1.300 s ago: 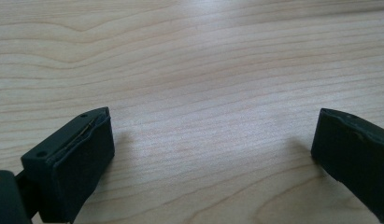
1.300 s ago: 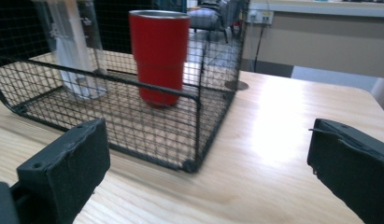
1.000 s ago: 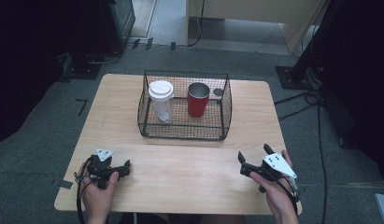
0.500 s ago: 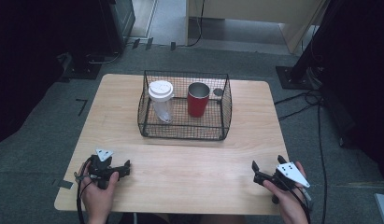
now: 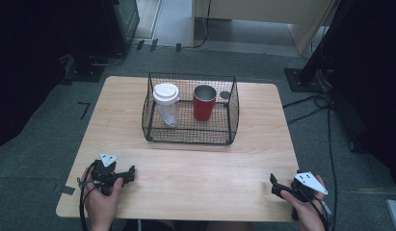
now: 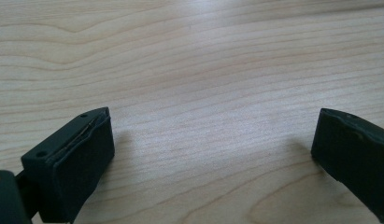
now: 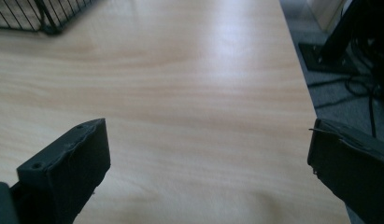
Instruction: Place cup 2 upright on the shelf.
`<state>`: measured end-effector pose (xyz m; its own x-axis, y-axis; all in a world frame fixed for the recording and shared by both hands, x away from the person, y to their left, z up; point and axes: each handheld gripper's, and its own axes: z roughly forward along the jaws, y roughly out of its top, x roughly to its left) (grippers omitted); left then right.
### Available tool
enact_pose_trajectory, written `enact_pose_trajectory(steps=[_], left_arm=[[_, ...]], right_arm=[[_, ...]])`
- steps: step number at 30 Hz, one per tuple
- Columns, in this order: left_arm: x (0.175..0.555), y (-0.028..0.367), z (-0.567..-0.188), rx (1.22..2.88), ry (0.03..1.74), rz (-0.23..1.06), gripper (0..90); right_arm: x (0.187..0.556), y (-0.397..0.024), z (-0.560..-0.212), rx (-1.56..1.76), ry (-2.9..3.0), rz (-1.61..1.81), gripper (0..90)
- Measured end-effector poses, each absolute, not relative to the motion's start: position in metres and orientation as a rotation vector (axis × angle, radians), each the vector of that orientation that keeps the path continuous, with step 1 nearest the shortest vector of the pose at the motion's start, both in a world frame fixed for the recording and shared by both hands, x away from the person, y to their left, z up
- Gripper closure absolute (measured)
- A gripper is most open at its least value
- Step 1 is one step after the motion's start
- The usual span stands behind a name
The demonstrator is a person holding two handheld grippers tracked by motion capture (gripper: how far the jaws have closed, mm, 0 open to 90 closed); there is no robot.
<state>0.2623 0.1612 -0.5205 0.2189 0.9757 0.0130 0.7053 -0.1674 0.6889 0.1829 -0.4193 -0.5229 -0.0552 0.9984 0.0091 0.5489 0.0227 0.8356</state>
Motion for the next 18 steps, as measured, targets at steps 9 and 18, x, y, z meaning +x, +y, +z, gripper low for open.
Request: enact_pose_trajectory(steps=[9, 18], left_arm=[[0.2613, 0.1605, -0.5206, 1.945, 1.539, 0.630, 0.1], [0.2600, 0.1597, -0.5207, 1.949, 1.534, 0.628, 0.1]], right_arm=[[0.1866, -0.4124, -0.5274, 1.637, 1.818, 0.759, 0.0], [0.1908, -0.4162, -0.5284, 1.702, 1.840, 0.797, 0.0]])
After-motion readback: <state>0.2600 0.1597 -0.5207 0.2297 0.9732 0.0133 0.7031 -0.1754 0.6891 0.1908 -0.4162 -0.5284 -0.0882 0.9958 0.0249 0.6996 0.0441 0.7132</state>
